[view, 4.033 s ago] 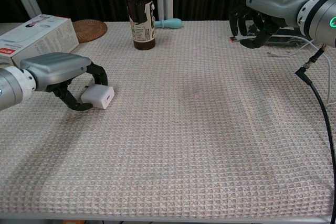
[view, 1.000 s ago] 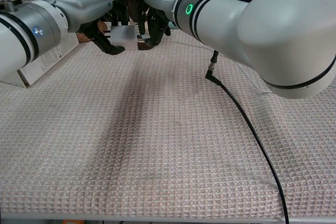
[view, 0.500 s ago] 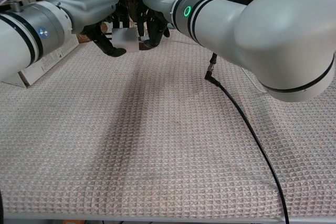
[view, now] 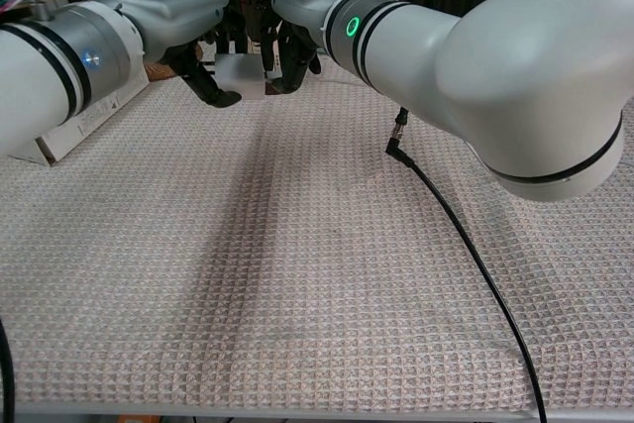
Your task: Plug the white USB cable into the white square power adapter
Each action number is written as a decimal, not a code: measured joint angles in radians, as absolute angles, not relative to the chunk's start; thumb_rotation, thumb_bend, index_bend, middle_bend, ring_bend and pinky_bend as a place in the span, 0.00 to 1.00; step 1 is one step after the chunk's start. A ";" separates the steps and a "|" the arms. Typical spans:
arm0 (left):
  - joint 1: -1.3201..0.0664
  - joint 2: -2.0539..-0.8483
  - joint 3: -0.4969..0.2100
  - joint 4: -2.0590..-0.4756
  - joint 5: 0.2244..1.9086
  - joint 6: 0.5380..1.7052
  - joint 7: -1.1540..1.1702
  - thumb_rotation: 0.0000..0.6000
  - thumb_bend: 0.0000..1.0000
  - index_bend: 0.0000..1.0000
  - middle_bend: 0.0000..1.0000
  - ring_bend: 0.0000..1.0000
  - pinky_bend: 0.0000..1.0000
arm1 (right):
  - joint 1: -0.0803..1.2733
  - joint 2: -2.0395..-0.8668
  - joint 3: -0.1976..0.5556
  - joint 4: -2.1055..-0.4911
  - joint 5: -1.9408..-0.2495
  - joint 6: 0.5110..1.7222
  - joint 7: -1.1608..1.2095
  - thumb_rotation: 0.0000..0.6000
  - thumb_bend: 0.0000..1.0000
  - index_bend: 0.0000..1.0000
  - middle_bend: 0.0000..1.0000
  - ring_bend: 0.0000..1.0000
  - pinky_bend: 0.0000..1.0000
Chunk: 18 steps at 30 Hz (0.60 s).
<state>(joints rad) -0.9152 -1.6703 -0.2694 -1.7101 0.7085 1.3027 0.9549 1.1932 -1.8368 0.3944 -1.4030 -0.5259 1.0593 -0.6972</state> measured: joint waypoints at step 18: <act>-0.929 -1.679 -0.275 -1.696 0.683 1.300 0.944 0.87 0.29 0.45 0.44 0.23 0.16 | 1.179 -1.854 0.401 -1.395 -0.531 1.071 -0.685 1.00 0.26 0.52 0.52 0.69 0.90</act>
